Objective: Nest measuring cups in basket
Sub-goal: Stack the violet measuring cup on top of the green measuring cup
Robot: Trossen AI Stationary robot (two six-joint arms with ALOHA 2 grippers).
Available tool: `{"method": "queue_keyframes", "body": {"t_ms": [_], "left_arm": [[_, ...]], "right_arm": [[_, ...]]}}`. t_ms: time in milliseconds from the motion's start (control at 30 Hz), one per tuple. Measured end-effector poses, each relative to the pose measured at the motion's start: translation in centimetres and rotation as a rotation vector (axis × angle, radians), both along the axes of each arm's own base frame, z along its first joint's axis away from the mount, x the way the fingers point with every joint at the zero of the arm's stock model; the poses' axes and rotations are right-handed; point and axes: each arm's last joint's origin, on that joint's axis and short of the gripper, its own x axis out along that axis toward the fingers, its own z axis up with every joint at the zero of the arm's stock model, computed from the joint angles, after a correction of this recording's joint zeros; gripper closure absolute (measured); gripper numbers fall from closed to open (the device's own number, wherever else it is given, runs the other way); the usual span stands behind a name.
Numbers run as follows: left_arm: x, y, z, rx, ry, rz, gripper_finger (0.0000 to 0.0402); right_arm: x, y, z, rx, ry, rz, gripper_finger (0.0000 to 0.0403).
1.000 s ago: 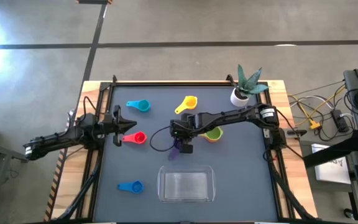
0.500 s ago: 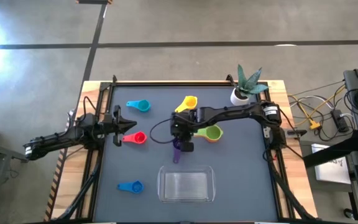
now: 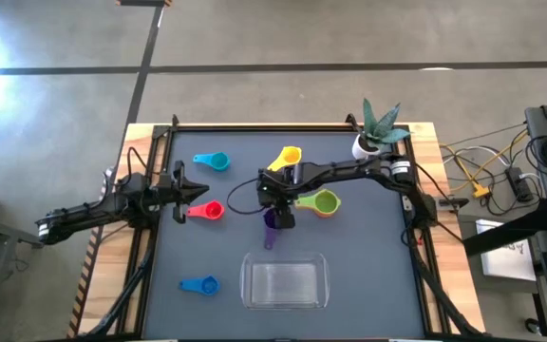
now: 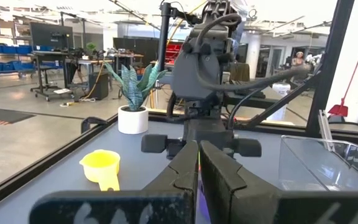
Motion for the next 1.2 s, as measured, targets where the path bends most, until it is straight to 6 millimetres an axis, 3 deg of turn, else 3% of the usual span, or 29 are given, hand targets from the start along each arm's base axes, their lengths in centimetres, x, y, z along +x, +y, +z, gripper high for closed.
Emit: {"method": "queue_keyframes", "body": {"t_ms": [133, 300, 533, 700, 867, 1067, 1200], "left_arm": [[0.0, 0.0, 0.0, 0.000, 0.000, 0.000, 0.0402], [0.0, 0.0, 0.0, 0.000, 0.000, 0.000, 0.0402], [0.0, 0.0, 0.0, 0.000, 0.000, 0.000, 0.0402], [0.0, 0.0, 0.0, 0.000, 0.000, 0.000, 0.0402], [0.0, 0.0, 0.0, 0.000, 0.000, 0.000, 0.0402], [0.0, 0.0, 0.0, 0.000, 0.000, 0.000, 0.0402], [0.0, 0.0, 0.0, 0.000, -0.001, 0.000, 0.0402]], "right_arm": [[0.1, -0.3, -0.7, -0.001, 0.014, -0.001, 0.0269], [0.0, -0.5, 0.0, 0.024, -0.001, -0.049, 0.0373], [-1.6, -0.9, 4.7, 0.024, -0.071, -0.236, 0.0382], [-5.1, -0.7, 8.3, -0.059, -0.082, -0.372, 0.0382], [-10.4, -0.3, 10.6, -0.061, -0.152, -0.540, 0.0382], [-16.7, 0.4, 9.7, 0.012, -0.189, -0.756, 0.0382], [-19.5, 0.7, 7.9, 0.036, -0.190, -0.922, 0.0382]]}}
